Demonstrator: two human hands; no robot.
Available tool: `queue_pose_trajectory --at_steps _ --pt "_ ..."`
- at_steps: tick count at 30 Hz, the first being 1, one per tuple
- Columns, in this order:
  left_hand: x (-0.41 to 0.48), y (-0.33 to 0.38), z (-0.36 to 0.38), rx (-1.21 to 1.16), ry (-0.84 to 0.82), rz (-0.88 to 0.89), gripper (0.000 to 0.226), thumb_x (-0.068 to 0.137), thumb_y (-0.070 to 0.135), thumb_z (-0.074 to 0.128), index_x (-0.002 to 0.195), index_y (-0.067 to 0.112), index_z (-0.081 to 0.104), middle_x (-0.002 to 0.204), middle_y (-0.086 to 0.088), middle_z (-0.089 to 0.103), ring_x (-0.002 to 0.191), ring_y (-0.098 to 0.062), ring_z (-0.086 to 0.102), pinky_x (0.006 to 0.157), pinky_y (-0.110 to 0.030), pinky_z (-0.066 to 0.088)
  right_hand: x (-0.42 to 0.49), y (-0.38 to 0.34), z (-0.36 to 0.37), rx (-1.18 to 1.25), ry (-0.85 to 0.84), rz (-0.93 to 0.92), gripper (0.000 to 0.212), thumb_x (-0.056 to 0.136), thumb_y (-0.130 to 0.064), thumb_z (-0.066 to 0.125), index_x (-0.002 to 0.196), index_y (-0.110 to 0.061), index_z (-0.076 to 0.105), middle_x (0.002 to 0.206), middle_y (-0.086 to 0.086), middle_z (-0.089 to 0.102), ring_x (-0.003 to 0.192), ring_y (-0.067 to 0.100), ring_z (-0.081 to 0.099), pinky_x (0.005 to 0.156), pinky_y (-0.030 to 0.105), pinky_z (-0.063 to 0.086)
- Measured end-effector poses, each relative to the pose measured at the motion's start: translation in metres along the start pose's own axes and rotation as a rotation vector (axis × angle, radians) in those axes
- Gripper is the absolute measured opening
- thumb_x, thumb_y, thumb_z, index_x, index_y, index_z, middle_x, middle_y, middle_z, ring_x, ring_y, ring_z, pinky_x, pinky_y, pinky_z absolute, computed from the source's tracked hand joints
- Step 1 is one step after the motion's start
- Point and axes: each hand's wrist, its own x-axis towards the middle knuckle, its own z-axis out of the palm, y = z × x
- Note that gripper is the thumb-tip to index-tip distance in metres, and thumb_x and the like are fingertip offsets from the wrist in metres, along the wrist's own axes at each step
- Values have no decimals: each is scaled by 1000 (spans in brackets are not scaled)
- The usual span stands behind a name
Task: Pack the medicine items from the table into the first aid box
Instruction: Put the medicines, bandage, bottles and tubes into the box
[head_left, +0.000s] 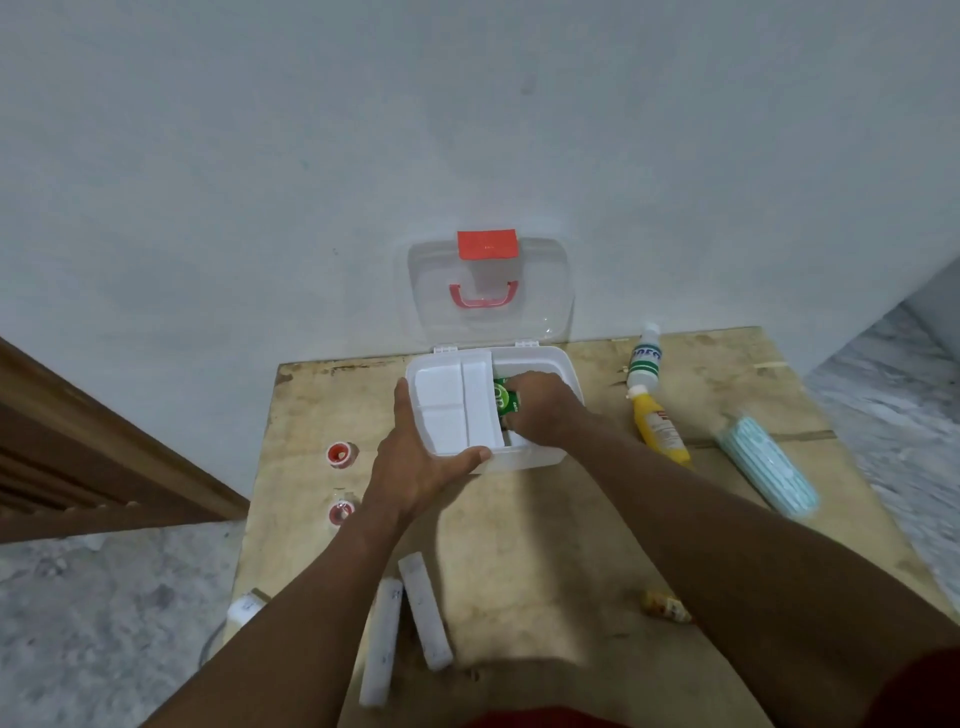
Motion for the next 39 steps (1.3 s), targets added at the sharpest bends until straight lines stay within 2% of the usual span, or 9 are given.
queue_pose_trajectory --at_steps 3,7,13,16,19,22,25,33,39 --pt "-2 0 0 -19 -5 10 104 62 54 83 141 34 19 115 31 45 103 7 55 70 -8 47 -15 -1 -7 62 168 16 31 91 -7 61 120 3 67 122 18 68 114 32 61 98 38 46" --pt "-5 3 0 -18 -4 2 104 67 46 87 144 29 19 120 16 48 96 -1 55 72 -12 45 -36 9 -17 130 413 42 29 89 -7 63 116 1 69 116 22 68 107 38 63 92 37 47" --pt "-10 5 0 -20 4 5 101 73 34 85 147 28 17 123 16 43 107 -8 45 83 -22 42 -78 40 -25 6 560 141 23 88 -5 64 110 0 70 108 21 69 99 38 64 83 36 49" --pt "-8 3 -1 -9 5 -30 105 72 36 86 149 30 14 125 15 41 110 -13 44 94 -36 43 -97 68 -27 -118 607 188 18 76 -1 71 93 3 71 83 27 67 74 44 66 64 40 53" --pt "-7 1 1 6 1 -58 109 70 40 87 150 31 14 137 6 46 123 -27 48 99 -44 44 -112 104 -34 -207 636 291 22 78 -21 69 76 0 69 64 23 61 56 41 61 50 38 51" --pt "-6 2 3 31 8 -86 110 71 40 86 152 30 13 147 -2 42 130 -33 45 102 -46 42 -129 131 -45 -264 505 413 24 86 -14 64 103 2 69 96 26 66 89 46 63 73 46 55" --pt "-5 -1 0 40 4 -98 113 68 44 88 152 32 13 149 -2 39 132 -34 43 106 -51 41 -143 154 -50 -268 451 499 28 87 -10 63 113 -1 63 108 22 62 104 44 59 81 45 52" --pt "-6 10 3 56 -19 -133 123 48 64 81 150 33 18 148 2 36 130 -25 40 104 -49 41 -153 204 -54 -299 223 597 36 93 -20 62 127 -9 53 126 12 54 119 32 52 90 41 47" --pt "-9 19 7 30 -12 -97 105 47 62 78 134 46 22 134 14 36 122 -15 38 96 -37 39 -147 214 -49 -275 191 618 41 95 -16 58 134 -10 47 130 16 50 120 33 50 91 41 48"
